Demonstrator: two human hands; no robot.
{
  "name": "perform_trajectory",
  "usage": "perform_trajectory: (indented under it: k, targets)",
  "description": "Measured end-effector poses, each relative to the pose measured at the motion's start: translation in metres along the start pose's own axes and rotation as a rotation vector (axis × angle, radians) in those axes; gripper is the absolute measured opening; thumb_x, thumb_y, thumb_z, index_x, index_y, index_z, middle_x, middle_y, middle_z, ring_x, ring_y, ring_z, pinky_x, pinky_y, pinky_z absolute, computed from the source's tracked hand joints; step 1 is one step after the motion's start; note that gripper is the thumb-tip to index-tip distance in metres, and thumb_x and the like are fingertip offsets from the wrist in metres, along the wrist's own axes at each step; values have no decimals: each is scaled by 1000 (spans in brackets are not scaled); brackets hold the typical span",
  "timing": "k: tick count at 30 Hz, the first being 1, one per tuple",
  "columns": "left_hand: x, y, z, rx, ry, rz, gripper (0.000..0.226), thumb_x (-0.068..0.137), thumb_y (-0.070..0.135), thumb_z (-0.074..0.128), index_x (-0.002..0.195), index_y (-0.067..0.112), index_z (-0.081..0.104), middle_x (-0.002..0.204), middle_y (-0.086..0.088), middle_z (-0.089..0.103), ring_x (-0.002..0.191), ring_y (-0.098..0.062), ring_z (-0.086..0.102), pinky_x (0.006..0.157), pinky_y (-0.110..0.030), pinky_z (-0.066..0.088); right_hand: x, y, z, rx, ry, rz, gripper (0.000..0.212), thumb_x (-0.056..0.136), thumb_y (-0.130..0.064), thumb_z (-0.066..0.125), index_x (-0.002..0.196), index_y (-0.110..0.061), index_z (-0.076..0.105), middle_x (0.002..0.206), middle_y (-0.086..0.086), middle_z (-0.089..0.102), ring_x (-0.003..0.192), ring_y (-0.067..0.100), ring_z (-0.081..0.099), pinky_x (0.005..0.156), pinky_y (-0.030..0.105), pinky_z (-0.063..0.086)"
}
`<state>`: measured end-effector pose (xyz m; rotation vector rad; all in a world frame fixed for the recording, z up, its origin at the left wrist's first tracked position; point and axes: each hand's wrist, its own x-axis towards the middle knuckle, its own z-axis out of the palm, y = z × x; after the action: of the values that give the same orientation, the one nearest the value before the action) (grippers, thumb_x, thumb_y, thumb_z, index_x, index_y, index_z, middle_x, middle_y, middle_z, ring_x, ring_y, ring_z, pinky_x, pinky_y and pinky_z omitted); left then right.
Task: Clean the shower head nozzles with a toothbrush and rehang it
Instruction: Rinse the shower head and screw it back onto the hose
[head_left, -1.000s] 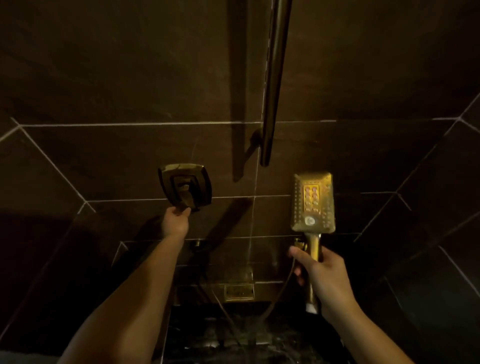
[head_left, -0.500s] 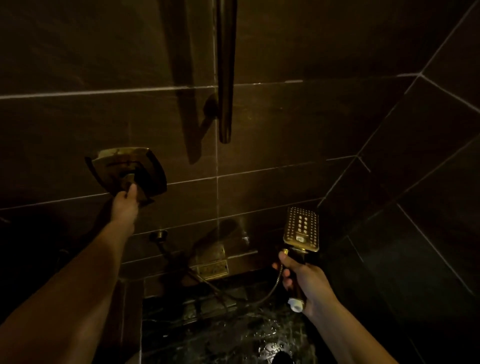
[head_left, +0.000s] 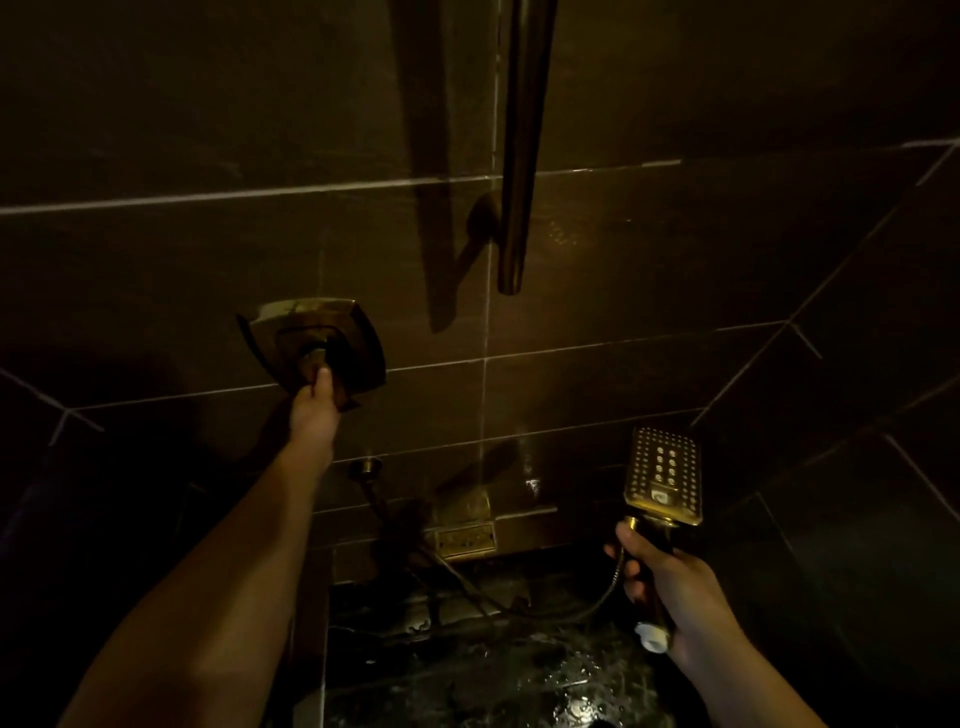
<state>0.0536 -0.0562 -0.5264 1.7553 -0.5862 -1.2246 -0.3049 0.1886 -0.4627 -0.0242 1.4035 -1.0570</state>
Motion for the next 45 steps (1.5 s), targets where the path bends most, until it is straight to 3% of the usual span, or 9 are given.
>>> perform_trajectory:
  k: [8, 13, 15, 19, 23, 28, 33, 40, 45]
  targets:
    - [-4, 5, -1, 28, 44, 0, 63, 95, 61, 47, 142, 19, 49, 143, -10, 55, 129, -31, 52, 109, -50, 41, 8, 10, -22, -20, 94, -6, 29, 84, -15, 73, 106, 2, 65, 79, 12, 65, 47, 11, 50, 39, 21, 44]
    - [-75, -8, 17, 266, 214, 96, 56, 93, 32, 66, 137, 12, 39, 141, -17, 52, 127, -36, 51, 104, -47, 44, 2, 14, -21, -11, 73, 4, 29, 84, -11, 73, 108, 2, 63, 80, 13, 67, 51, 11, 52, 41, 21, 43]
    - [-134, -41, 44, 395, 3, 141, 41, 96, 30, 61, 130, 10, 47, 126, -16, 58, 111, -32, 58, 93, -42, 48, 0, 18, -18, -24, 54, -15, 32, 84, -10, 73, 110, 5, 63, 77, 13, 67, 50, 11, 52, 40, 20, 42]
    - [-251, -113, 100, 433, -600, -193, 55, 92, 61, 53, 132, 24, 52, 118, -2, 65, 103, -19, 65, 98, -43, 51, -3, 23, -17, -75, 61, -36, 35, 83, -9, 74, 111, 9, 63, 69, 10, 66, 45, 11, 54, 40, 21, 42]
    - [-304, -127, 126, 438, -791, -269, 50, 90, 71, 45, 114, 30, 61, 96, 4, 68, 86, -10, 66, 90, -30, 50, -9, 25, -22, -87, 64, -5, 24, 88, -10, 70, 105, 6, 66, 60, 8, 66, 43, 15, 62, 40, 24, 48]
    - [-325, -134, 136, 584, -796, -181, 25, 103, 54, 31, 102, 38, 50, 87, 6, 59, 80, -8, 58, 69, -25, 44, -4, 35, -40, 132, 73, 145, 11, 86, -9, 71, 92, 0, 69, 60, 12, 66, 41, 21, 62, 39, 28, 50]
    - [-326, -168, 149, 859, -696, -54, 19, 98, 41, 44, 107, 31, 58, 105, -1, 68, 100, -21, 66, 94, -45, 53, -6, 45, -73, 344, 151, 177, 11, 96, -10, 58, 97, 0, 63, 77, 19, 66, 41, 23, 63, 32, 26, 47]
    - [-343, -191, 148, 1126, -620, 74, 30, 104, 34, 43, 117, 11, 58, 94, -2, 61, 84, -17, 62, 72, -32, 49, -22, 71, -156, -209, 272, 127, 29, 100, -7, 44, 75, 0, 55, 56, 11, 55, 42, 19, 49, 42, 27, 40]
    - [-363, -205, 143, 1164, -526, 81, 30, 103, 33, 46, 117, 9, 56, 112, -10, 66, 101, -27, 66, 81, -36, 53, -18, 90, -197, -424, 236, 164, 41, 101, -6, 41, 62, -3, 52, 49, 11, 48, 39, 19, 44, 42, 28, 38]
